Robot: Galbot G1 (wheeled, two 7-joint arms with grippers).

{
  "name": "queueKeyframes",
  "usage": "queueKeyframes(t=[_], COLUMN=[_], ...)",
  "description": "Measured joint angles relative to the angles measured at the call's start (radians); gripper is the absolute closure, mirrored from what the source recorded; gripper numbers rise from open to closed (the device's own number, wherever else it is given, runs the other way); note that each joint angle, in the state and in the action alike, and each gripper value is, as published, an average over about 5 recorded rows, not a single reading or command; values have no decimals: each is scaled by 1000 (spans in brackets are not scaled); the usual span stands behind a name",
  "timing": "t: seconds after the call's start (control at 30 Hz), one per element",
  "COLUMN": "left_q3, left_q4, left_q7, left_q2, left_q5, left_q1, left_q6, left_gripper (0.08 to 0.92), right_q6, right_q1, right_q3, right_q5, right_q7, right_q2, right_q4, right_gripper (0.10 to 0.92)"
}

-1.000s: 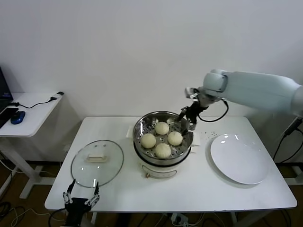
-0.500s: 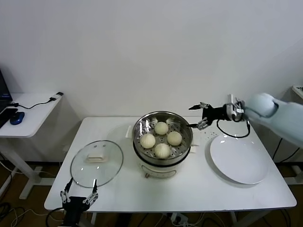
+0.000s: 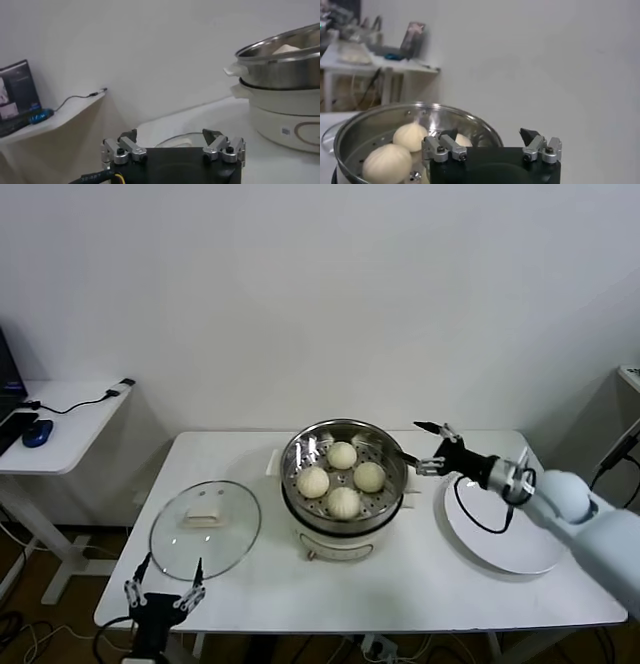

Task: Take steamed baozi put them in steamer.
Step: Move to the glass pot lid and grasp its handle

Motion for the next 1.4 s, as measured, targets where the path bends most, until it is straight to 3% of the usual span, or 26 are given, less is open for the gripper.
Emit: queueKeyframes(t=[0.3, 0.67, 0.97, 1.4], left_q3=[-27, 35, 123, 151], left_q4=[22, 89, 248, 510], left_q7=[-13, -29, -47, -86], left_q2=[13, 66, 101, 125], left_q5=[284, 860, 1130, 1256], left_q1=[-43, -132, -257, -485], left_q6=[-22, 34, 92, 155], left_gripper=[177, 177, 177, 177], right_q6=[-23, -38, -46, -43], right_q1=[-430, -578, -593, -579], right_q3=[460, 640, 685, 711], right_q5=[-106, -222, -290, -336], right_q7=[34, 66, 87, 110], right_q2=[186, 358, 418, 451], right_q4=[64, 64, 40, 4], right_gripper=[203, 203, 203, 203])
